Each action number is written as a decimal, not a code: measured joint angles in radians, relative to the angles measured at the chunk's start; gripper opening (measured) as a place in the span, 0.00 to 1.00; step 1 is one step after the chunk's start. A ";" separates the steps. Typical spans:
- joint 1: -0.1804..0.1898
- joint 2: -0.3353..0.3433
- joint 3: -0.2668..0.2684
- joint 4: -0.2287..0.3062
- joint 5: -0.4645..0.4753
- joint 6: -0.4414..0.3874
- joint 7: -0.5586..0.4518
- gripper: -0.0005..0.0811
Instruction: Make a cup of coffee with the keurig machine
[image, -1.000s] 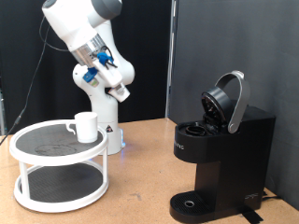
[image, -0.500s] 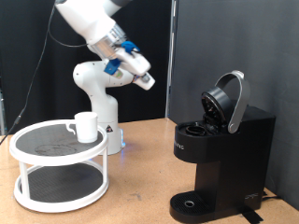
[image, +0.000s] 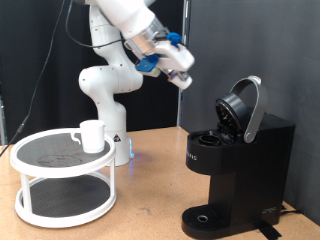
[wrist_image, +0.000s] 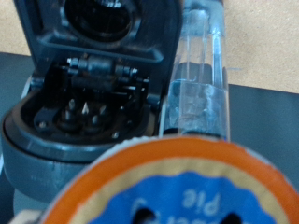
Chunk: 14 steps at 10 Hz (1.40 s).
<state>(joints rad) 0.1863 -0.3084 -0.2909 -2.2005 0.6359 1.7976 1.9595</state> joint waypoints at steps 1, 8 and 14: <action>0.004 0.006 0.018 0.006 0.000 0.015 0.015 0.44; 0.006 0.044 0.065 -0.019 -0.005 0.107 0.022 0.44; 0.006 0.122 0.114 -0.051 -0.006 0.236 0.022 0.44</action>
<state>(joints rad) 0.1923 -0.1862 -0.1768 -2.2511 0.6298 2.0334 1.9815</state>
